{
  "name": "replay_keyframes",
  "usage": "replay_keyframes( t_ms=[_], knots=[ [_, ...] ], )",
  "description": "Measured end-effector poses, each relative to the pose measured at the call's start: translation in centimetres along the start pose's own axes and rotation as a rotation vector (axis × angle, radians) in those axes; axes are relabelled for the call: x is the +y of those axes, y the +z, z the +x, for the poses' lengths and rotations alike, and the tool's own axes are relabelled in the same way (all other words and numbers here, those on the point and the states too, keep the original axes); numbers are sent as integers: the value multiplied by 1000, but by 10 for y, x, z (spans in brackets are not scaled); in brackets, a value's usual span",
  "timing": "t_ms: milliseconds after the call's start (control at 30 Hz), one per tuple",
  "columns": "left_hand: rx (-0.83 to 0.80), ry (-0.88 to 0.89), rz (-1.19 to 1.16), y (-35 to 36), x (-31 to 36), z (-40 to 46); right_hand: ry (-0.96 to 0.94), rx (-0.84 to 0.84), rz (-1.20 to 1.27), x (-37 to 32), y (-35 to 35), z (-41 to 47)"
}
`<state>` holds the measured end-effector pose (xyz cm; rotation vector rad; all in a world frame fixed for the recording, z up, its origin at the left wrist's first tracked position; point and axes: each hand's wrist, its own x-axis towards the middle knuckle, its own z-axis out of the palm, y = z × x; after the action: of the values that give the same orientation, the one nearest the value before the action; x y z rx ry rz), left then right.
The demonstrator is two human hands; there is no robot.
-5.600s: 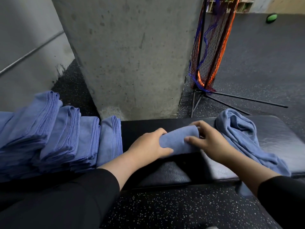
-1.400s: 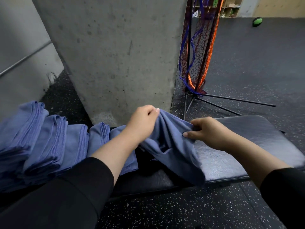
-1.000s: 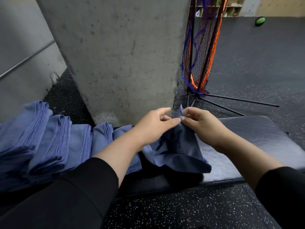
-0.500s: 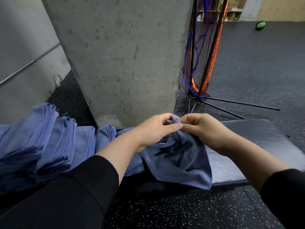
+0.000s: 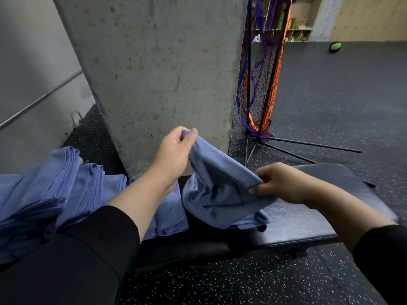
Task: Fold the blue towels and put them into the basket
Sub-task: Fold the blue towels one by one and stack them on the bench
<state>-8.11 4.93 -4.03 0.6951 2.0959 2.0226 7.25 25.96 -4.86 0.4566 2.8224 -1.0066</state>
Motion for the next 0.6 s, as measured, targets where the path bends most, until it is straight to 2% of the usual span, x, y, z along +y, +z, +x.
replay_keyframes(
  t_ms=[67, 167, 233, 367, 500, 600],
  knots=[
    [67, 50, 54, -10, 6, -2, 39, 87, -62, 6, -12, -9],
    [123, 78, 122, -18, 16, -11, 93, 253, 68, 10, -29, -27],
    [77, 82, 121, -24, 25, -20, 88, 366, 134, 7, -38, -38],
    [-67, 67, 214, -45, 40, -39, 70, 600, 87, -7, -55, -61],
    [66, 136, 313, -62, 67, -51, 90, 681, 77, -20, -68, -83],
    [175, 197, 366, -66, 96, -59, 67, 713, 282, -46, -77, -100]
  ],
)
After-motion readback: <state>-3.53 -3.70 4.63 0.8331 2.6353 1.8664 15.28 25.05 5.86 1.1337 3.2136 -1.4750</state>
